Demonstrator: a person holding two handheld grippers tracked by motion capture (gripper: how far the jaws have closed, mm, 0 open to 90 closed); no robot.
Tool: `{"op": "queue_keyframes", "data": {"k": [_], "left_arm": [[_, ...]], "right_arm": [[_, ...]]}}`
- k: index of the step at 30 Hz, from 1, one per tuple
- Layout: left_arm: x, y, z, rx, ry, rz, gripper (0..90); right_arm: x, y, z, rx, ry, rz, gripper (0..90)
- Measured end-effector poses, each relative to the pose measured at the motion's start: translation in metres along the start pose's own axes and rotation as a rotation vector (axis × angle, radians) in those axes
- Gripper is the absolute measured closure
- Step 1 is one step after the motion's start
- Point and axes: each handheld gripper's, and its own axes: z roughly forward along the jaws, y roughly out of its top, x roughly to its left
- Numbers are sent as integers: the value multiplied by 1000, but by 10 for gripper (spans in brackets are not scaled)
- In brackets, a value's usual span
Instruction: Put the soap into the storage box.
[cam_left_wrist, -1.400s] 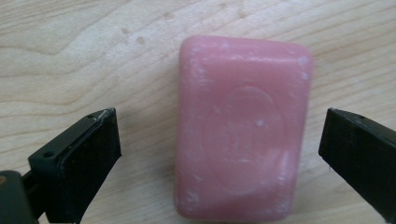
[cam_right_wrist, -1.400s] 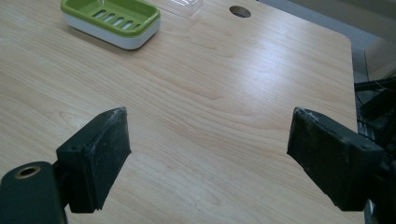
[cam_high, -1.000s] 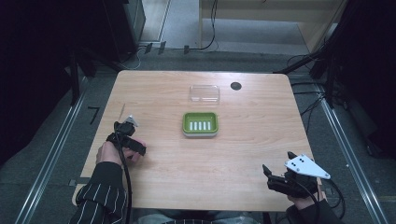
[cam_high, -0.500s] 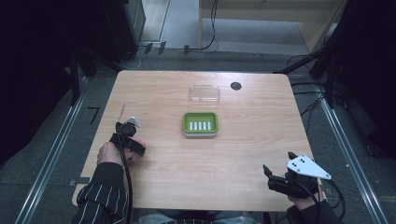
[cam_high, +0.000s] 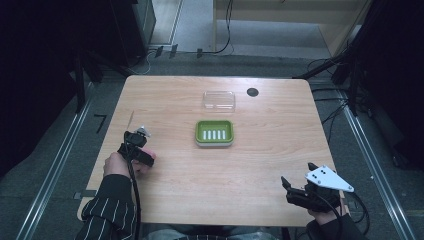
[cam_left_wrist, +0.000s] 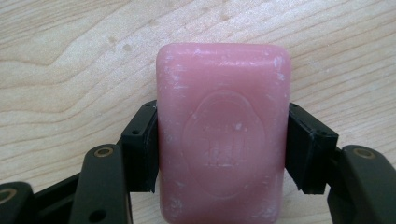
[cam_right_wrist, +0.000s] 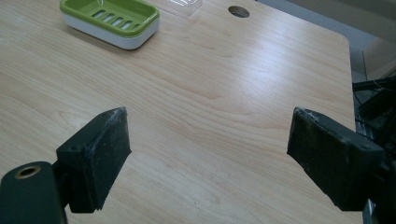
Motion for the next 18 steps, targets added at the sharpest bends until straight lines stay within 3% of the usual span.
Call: {"op": "queue_keyframes", "data": {"k": [7,18], "left_arm": [[1,-1,-1,3,-2,17,386],[-11,2,-6,-19,-10,104,386]], "right_arm": [[-1,0,0,-2,2,-1,135],[0,0,1,1,4,0,135]]}}
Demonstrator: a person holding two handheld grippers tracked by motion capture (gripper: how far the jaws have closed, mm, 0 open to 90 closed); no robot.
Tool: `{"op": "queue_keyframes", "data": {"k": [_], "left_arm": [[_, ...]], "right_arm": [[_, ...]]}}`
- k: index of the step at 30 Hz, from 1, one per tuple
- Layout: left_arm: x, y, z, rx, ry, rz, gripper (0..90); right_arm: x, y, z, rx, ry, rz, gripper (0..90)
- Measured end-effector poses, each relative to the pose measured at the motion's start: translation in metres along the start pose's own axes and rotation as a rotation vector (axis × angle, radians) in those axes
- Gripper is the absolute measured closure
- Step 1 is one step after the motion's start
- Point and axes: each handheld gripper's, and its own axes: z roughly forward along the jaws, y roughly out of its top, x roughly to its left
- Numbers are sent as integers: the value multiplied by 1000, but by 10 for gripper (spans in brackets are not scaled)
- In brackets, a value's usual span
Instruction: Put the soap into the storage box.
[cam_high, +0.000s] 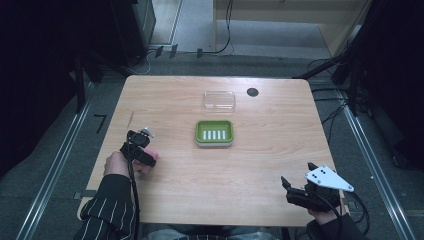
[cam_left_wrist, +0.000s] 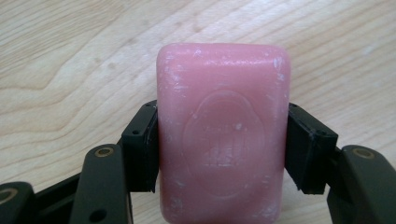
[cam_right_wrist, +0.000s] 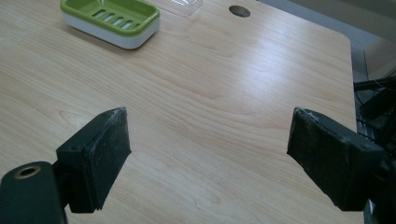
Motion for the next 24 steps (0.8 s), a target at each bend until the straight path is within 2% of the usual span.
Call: {"op": "queue_keyframes", "data": {"k": [3,8,15,18,24], "left_arm": [[-2,2,-1,-1,-6,20,386],[-5,4,-2,-8,-28,29,386],[-13,9,-7,-14,-44,86,387],[-14,11,-7,-16,-43,95,387],[-21,20,-5,-10,-31,140,386]], "right_arm": [[0,0,0,-2,-3,0,135],[-1,0,0,-1,-2,4,135],[0,0,0,1,-3,3,135],[0,0,0,1,-3,3,135],[0,0,-1,1,-3,3,135]]}}
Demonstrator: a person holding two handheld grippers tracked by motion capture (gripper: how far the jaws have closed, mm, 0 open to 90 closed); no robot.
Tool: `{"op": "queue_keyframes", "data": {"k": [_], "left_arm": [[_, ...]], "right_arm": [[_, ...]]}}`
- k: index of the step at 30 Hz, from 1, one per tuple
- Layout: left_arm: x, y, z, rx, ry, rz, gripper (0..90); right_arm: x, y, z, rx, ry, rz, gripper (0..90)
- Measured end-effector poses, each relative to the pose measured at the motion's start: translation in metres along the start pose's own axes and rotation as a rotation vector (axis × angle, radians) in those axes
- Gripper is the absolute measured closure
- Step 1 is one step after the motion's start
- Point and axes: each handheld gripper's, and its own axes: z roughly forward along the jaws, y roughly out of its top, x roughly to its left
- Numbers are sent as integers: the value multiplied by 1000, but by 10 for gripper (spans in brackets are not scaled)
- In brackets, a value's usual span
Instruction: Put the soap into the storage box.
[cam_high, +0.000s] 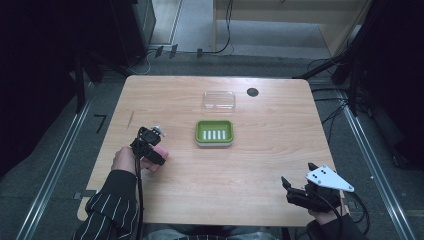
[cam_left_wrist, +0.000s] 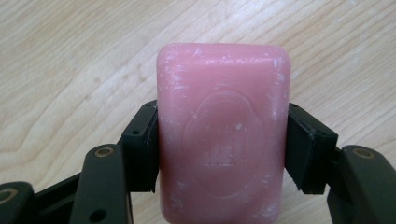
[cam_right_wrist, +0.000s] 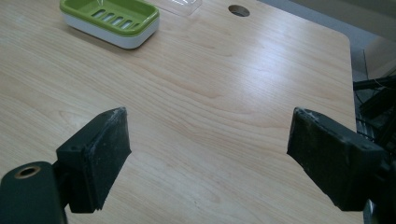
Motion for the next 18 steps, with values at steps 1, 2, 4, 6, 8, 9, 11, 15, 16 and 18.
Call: {"op": "queue_keyframes", "data": {"k": [1,2,4,6,8,9,11,15,16,18], "left_arm": [[0,2,0,1,-2,5,386],[0,4,0,7,-5,12,387],[-1,7,0,7,-5,21,386],[0,9,1,3,-5,28,386],[0,12,1,2,-3,42,386],[0,14,1,1,2,46,386],[1,17,1,6,-2,55,386],[1,23,1,0,0,66,386],[2,24,1,-7,1,65,386],[3,27,-1,-10,-1,72,386]], "right_arm": [[0,0,0,0,0,0,135],[0,0,0,0,0,0,135],[0,0,0,0,0,0,135],[0,0,0,0,-1,-1,135],[0,0,0,0,-1,-1,135],[0,0,0,-1,-1,0,135],[0,0,0,0,0,-1,135],[0,0,0,0,-1,-1,135],[0,0,0,0,-1,2,135],[0,0,0,-1,-1,3,135]]}}
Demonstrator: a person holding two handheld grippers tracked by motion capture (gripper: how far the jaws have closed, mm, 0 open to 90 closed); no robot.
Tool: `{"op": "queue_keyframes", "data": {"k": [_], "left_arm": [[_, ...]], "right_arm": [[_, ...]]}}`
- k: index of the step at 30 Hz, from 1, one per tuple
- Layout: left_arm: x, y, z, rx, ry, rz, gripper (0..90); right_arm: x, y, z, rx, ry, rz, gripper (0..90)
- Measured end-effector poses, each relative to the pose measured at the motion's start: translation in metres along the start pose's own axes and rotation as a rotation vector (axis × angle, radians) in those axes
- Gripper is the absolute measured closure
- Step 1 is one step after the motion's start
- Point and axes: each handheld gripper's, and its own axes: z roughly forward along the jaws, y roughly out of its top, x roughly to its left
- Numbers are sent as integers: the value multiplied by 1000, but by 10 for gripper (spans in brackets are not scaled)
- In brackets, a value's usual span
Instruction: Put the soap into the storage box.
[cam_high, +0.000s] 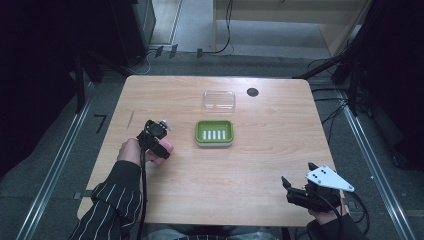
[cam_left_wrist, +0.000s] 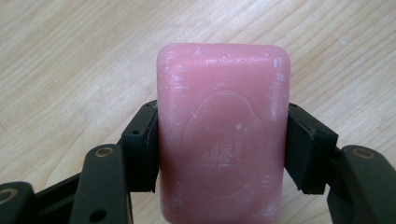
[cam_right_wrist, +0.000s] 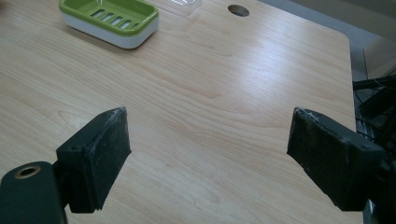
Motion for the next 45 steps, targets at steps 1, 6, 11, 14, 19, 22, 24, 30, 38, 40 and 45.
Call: {"op": "queue_keyframes", "data": {"k": [1,6,11,14,19,22,24,30,38,40,45], "left_arm": [[0,1,-1,-8,-4,3,386],[3,7,-4,-18,0,19,386],[5,14,-8,-33,-6,39,386],[5,19,-9,-37,-8,51,386],[3,24,-9,-48,-14,70,386],[2,27,-9,-55,-16,83,386],[1,30,-9,-59,-19,89,386],[-1,37,-10,-57,-26,117,386],[-6,50,-11,-65,-36,151,386],[-7,54,-11,-66,-40,156,387],[-11,63,-11,-75,-44,182,387]], "right_arm": [[0,0,0,2,1,-1,135],[0,0,0,0,2,0,135],[-1,-1,-1,3,0,-1,135],[-1,-1,-1,4,0,-1,135],[-1,-1,-1,4,-1,0,135],[-1,-2,-1,6,-2,0,135],[-1,-2,-2,7,-5,0,135],[-2,-4,-4,8,-15,6,135],[-4,-7,-8,16,-26,12,135],[-4,-7,-8,16,-28,13,135],[-6,-10,-12,19,-41,19,135]]}}
